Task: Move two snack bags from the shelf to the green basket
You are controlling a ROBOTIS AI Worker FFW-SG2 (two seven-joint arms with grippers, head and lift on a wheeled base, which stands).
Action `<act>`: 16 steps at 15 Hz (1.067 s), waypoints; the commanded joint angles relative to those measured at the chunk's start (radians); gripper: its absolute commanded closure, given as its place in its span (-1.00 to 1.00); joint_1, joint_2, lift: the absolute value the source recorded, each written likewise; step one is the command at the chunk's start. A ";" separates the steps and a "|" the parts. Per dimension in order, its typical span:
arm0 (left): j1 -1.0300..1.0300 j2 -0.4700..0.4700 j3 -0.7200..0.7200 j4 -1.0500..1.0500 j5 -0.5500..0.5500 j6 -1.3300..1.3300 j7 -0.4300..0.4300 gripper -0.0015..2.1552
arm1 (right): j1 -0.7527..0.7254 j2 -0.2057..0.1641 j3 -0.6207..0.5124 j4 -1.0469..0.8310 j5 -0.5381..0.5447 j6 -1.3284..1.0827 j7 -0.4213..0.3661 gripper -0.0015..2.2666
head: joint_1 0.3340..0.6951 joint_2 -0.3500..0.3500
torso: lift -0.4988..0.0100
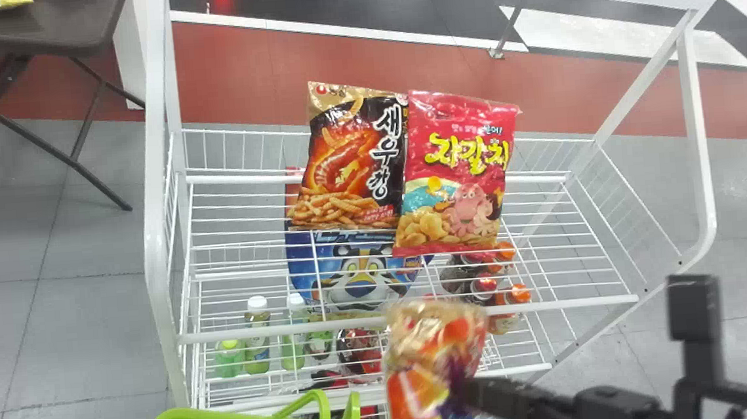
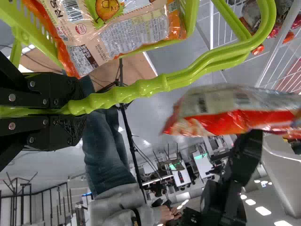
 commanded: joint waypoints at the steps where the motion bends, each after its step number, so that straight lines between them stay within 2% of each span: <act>1: -0.010 -0.002 0.001 -0.006 -0.012 -0.007 0.004 0.91 | 0.043 -0.009 0.131 0.026 0.106 0.008 -0.002 0.99 | 1.00 -1.00 | 0.90; 4: -0.022 -0.004 -0.004 -0.008 -0.026 -0.016 0.007 0.91 | 0.084 -0.036 0.228 0.075 0.150 0.008 -0.014 0.98 | 1.00 -1.00 | 0.90; 7: -0.022 -0.007 -0.007 -0.006 -0.026 -0.016 0.007 0.91 | 0.089 -0.070 0.371 0.136 0.202 0.008 -0.035 0.99 | 1.00 -1.00 | 0.90; 11: -0.018 -0.007 -0.010 -0.008 -0.024 -0.013 0.006 0.91 | 0.053 -0.073 0.476 0.234 0.225 0.008 -0.041 0.99 | 1.00 -1.00 | 0.90; 14: -0.018 -0.007 -0.011 -0.008 -0.024 -0.010 0.004 0.91 | 0.041 -0.071 0.525 0.358 0.225 0.008 -0.012 0.98 | 1.00 -1.00 | 0.90; 16: -0.018 -0.005 -0.010 -0.008 -0.023 -0.013 0.001 0.91 | 0.044 -0.070 0.527 0.434 0.219 0.008 0.035 0.98 | 1.00 -1.00 | 0.90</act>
